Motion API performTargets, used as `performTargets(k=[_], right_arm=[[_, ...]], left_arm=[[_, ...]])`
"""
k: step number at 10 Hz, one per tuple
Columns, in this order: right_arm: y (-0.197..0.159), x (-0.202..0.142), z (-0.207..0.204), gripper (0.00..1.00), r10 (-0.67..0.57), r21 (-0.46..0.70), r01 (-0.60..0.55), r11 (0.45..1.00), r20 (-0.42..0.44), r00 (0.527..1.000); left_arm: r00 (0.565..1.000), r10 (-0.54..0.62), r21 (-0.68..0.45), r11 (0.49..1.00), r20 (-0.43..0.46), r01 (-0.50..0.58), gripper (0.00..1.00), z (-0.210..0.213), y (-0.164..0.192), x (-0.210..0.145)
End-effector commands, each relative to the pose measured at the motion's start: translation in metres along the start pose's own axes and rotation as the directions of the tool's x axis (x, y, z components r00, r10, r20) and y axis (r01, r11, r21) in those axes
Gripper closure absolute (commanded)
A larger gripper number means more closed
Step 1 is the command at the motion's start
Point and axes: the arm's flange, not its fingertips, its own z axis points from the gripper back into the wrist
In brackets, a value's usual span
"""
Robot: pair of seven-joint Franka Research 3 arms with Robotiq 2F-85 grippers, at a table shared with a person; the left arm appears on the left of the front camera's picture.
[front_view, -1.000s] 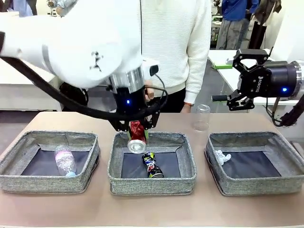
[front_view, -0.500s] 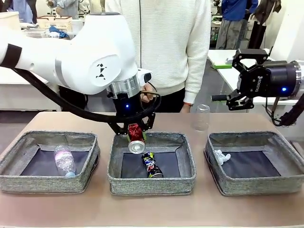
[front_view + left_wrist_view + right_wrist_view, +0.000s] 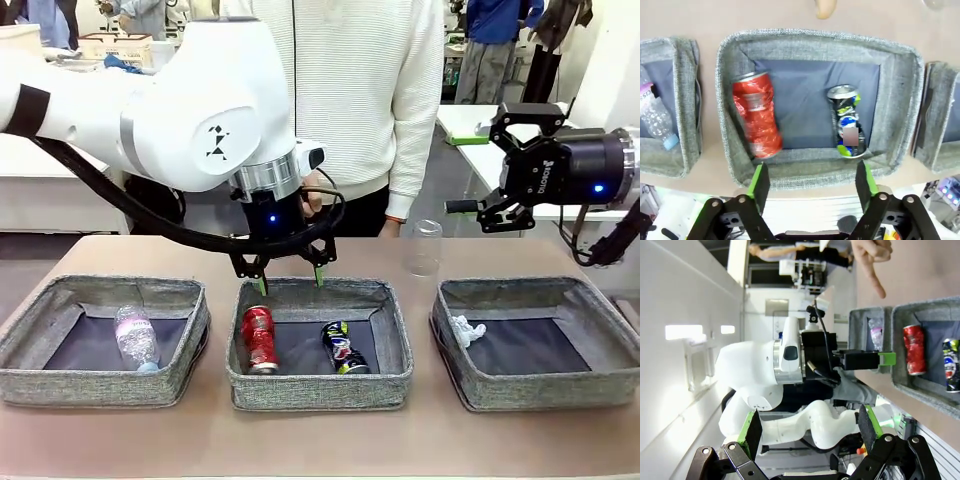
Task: Sort the waste into the appropriate baskets.
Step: Place the picked waste into the Fabric basket indicated by the person.
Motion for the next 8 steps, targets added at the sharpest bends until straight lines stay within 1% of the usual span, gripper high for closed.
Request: performTargets(k=[1,4,5,6,7,8], right_arm=[[0.003,0.001,0.000,0.00,-0.009,0.001,0.009,1.000,-0.005,1.000],[0.003,0.001,0.000,0.00,-0.009,0.001,0.009,1.000,-0.005,1.000],[0.003,0.001,0.000,0.00,-0.009,0.001,0.009,1.000,-0.005,1.000],[0.003,0.001,0.000,0.00,-0.009,0.001,0.009,1.000,-0.005,1.000],[0.003,0.001,0.000,0.00,-0.009,0.001,0.009,1.000,-0.005,1.000],[0.003,0.001,0.000,0.00,-0.009,0.001,0.009,1.000,-0.005,1.000]], left_arm=[[1.000,0.025,0.019,1.000,0.009,-0.025,0.00,0.004,-0.001,0.000],[1.000,0.011,-0.002,1.000,0.010,-0.011,0.00,0.007,0.000,-0.001],[1.000,-0.015,-0.032,0.999,0.002,0.015,0.00,0.012,0.006,-0.001],[0.997,-0.077,-0.117,0.990,-0.004,0.076,0.00,0.027,0.020,-0.002],[0.984,-0.176,-0.226,0.959,0.001,0.172,0.00,0.045,0.037,-0.005],[0.947,-0.318,-0.399,0.863,0.047,0.310,0.00,0.069,0.061,-0.011]])
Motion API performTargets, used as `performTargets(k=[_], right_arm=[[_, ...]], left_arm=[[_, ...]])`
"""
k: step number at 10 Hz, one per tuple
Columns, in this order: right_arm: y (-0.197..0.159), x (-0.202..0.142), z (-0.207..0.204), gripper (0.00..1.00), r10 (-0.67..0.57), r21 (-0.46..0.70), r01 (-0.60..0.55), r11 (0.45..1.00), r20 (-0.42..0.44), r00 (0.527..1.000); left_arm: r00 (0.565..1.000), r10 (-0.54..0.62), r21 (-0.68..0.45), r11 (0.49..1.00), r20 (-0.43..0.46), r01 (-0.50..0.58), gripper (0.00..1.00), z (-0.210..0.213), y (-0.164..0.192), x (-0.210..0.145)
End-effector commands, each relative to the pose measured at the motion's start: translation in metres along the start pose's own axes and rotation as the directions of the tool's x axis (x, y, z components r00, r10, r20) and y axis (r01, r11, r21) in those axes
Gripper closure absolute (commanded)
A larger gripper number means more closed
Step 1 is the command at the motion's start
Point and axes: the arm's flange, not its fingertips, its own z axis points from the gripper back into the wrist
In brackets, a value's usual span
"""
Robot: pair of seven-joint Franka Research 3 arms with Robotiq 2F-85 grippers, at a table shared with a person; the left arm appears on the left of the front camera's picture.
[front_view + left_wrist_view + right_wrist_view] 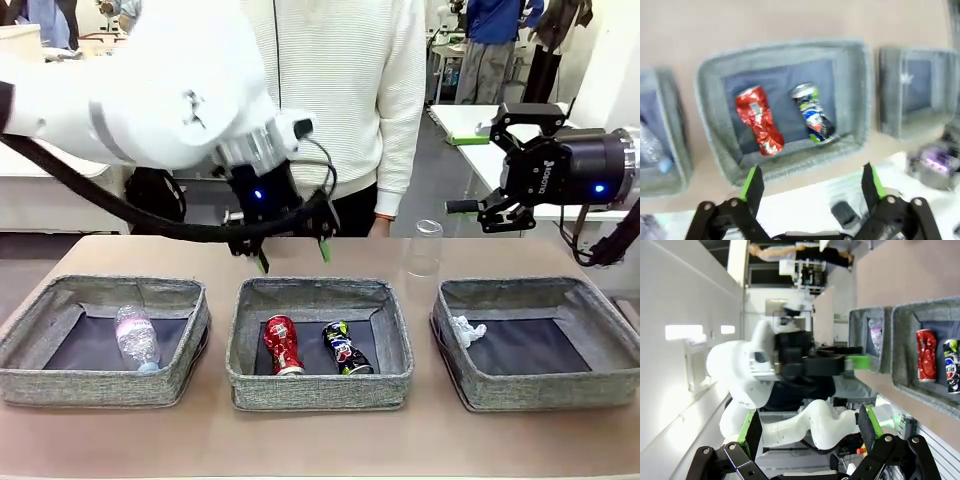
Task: Sort the waste into the appropriate baskets.
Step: Place the picked waste into the Fabric basket indicated by the person.
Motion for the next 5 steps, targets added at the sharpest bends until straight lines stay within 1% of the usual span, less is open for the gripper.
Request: performTargets(k=[1,2,3,4,5], right_arm=[[0.003,0.001,0.000,0.00,-0.009,0.001,0.009,1.000,-0.005,1.000],[0.003,0.001,0.000,0.00,-0.009,0.001,0.009,1.000,-0.005,1.000],[0.003,0.001,0.000,0.00,-0.009,0.001,0.009,1.000,-0.005,1.000],[0.003,0.001,0.000,0.00,-0.009,0.001,0.009,1.000,-0.005,1.000],[0.003,0.001,0.000,0.00,-0.009,0.001,0.009,1.000,-0.005,1.000]], left_arm=[[0.956,-0.291,-0.408,0.870,0.027,0.276,0.00,0.055,0.061,-0.032],[0.945,-0.307,-0.554,0.770,0.111,0.316,0.00,0.080,0.094,-0.041],[0.920,-0.330,-0.709,0.596,0.212,0.377,0.00,0.098,0.138,-0.048],[0.930,-0.257,-0.805,0.472,0.264,0.359,0.00,0.104,0.177,-0.052],[0.943,-0.157,-0.843,0.422,0.295,0.334,0.00,0.102,0.211,-0.056]])
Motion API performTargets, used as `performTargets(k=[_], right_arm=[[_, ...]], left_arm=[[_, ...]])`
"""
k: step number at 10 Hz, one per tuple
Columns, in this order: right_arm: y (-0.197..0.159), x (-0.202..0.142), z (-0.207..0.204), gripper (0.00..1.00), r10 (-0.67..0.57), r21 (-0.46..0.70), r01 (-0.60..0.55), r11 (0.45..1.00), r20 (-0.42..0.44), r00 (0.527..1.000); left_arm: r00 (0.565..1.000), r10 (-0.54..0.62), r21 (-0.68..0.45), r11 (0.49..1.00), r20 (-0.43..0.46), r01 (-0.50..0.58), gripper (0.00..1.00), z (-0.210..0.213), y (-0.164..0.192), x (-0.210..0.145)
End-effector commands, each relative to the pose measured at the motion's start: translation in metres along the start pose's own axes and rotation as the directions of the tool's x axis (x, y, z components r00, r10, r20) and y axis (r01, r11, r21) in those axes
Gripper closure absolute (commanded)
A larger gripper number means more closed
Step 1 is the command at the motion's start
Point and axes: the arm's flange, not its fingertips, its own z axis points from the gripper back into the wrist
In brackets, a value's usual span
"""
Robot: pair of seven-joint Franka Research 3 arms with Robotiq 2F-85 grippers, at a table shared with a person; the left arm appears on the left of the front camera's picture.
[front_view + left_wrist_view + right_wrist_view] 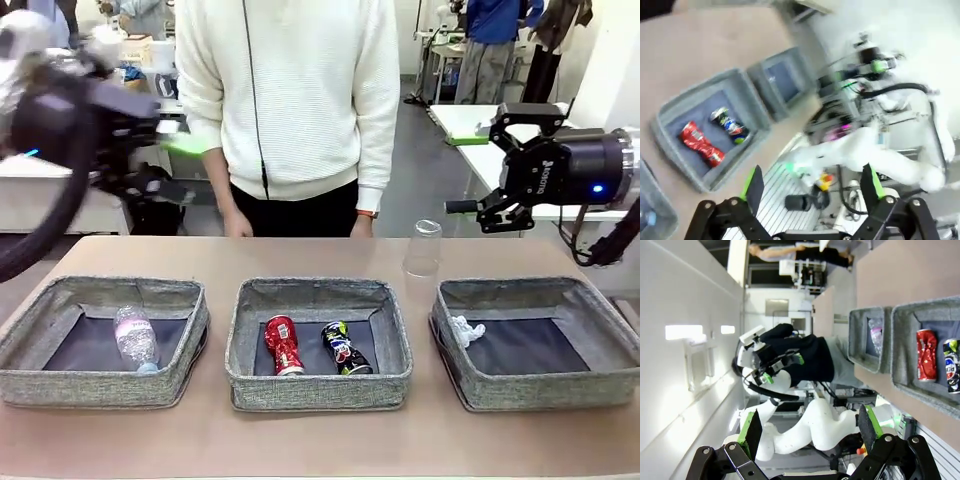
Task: Sort the waste into the appropriate baskets.
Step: Place the picked waste into the Fabric basket indicated by the person.
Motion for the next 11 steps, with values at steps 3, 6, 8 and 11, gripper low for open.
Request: performTargets(k=[3,6,8,11], right_arm=[[0.003,0.001,-0.001,0.00,-0.009,0.001,0.009,1.000,-0.005,1.000],[0.003,0.001,-0.001,0.00,-0.009,0.001,0.009,1.000,-0.005,1.000],[0.003,0.001,-0.001,0.00,-0.009,0.001,0.009,1.000,-0.005,1.000],[0.003,0.001,-0.001,0.00,-0.009,0.001,0.009,1.000,-0.005,1.000]], left_arm=[[0.826,0.530,-0.404,0.810,0.191,-0.426,0.00,0.053,0.107,-0.047],[0.984,0.080,-0.280,0.959,0.160,-0.033,0.00,0.058,0.044,-0.019],[0.984,0.080,-0.280,0.959,0.160,-0.033,0.00,0.058,0.044,-0.019],[0.984,0.080,-0.280,0.959,0.160,-0.033,0.00,0.058,0.044,-0.019]])
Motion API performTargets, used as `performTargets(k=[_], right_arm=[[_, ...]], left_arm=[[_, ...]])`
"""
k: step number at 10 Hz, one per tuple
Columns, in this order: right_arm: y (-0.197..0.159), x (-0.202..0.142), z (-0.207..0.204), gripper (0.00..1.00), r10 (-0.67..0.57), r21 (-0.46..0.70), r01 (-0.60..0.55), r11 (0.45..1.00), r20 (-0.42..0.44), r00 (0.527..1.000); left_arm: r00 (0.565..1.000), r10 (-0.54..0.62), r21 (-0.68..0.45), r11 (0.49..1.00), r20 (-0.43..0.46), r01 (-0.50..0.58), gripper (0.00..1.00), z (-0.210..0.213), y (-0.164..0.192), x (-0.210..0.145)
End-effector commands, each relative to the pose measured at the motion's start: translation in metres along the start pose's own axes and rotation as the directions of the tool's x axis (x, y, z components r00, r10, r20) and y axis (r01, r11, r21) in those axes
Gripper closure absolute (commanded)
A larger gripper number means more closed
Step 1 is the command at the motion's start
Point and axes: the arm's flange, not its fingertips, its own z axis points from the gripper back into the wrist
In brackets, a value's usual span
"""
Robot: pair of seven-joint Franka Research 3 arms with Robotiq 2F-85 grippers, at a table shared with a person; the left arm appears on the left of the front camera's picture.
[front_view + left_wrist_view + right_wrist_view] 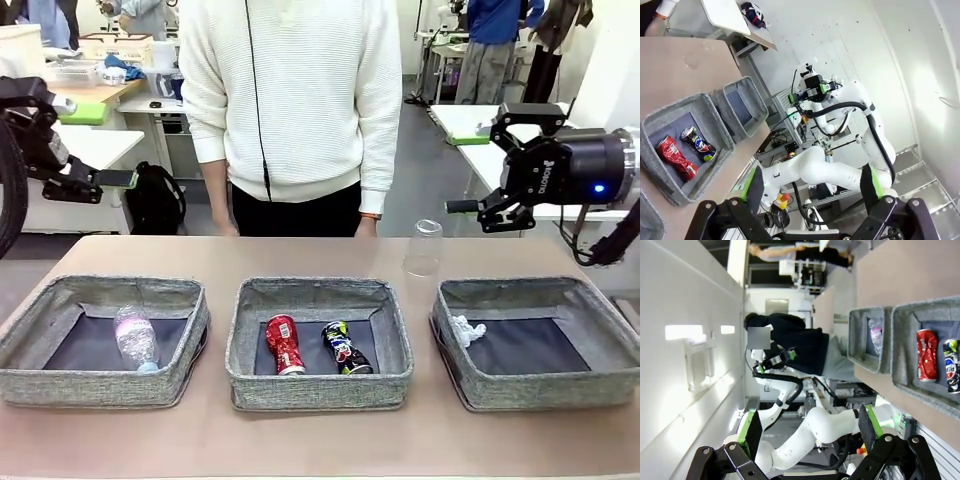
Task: Sort the waste into the appropriate baskets.
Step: Place the picked waste into the Fabric basket indicated by the person, then pick up the waste item pointed out by the person.
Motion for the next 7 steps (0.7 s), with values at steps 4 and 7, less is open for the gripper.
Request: performTargets(k=[4,7], right_arm=[[0.0033,0.0008,-0.0005,0.00,-0.009,0.002,0.009,1.000,-0.005,1.000],[0.0033,0.0008,-0.0005,0.00,-0.009,0.002,0.009,1.000,-0.005,1.000]], left_arm=[[1.000,-0.017,-0.029,0.999,0.013,0.017,0.00,-0.0017,0.0011,-0.0009],[1.000,-0.017,-0.029,0.999,0.013,0.017,0.00,-0.0017,0.0011,-0.0009]])
